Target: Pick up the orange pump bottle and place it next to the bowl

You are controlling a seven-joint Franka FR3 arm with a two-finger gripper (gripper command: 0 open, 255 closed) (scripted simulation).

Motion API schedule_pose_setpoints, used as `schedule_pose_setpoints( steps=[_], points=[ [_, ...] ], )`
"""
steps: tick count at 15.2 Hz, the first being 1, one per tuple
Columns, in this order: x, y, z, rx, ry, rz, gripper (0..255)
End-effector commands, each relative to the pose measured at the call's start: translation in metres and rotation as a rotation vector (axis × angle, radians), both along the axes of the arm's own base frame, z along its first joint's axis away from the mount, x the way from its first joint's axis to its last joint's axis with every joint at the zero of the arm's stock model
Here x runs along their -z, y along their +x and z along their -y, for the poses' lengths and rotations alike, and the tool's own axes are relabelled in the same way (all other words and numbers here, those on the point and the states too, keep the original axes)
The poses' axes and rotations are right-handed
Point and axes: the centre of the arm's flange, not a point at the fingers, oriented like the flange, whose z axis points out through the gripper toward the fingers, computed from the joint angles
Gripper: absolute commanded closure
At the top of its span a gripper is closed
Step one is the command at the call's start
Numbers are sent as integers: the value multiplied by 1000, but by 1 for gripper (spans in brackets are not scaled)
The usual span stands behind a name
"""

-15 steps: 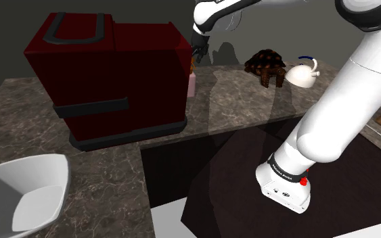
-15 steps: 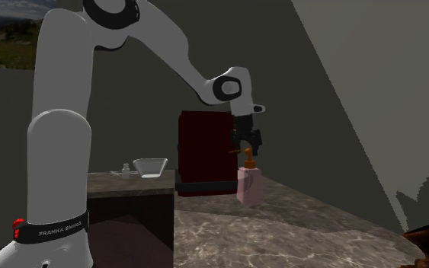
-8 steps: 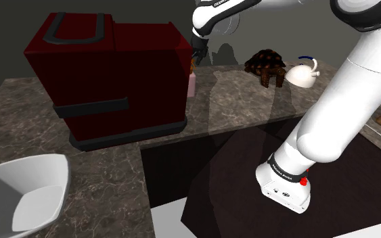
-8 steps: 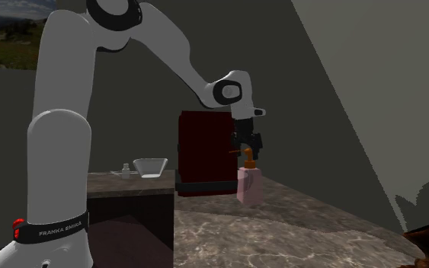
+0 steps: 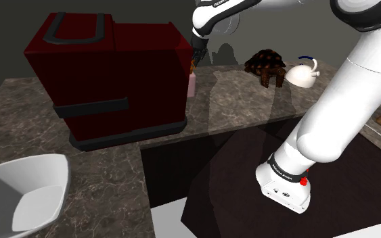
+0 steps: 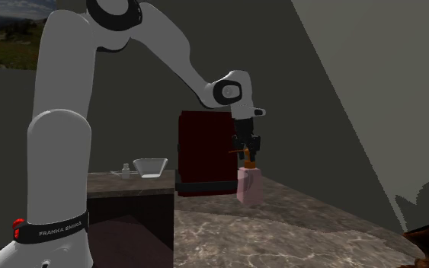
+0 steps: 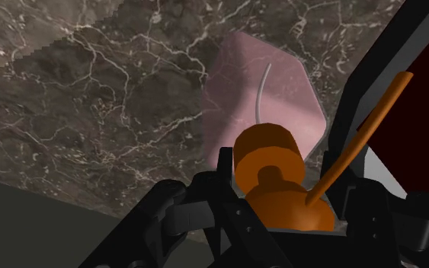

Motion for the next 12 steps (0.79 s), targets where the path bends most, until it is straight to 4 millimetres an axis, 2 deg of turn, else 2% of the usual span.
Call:
schedule_pose_setpoints(
  steps=[1, 4, 12],
  points=[
    [0, 0, 0, 0, 0, -1, 255],
    [0, 0, 0, 0, 0, -1, 255],
    [-42, 0, 0, 0, 0, -1, 255]
  ],
)
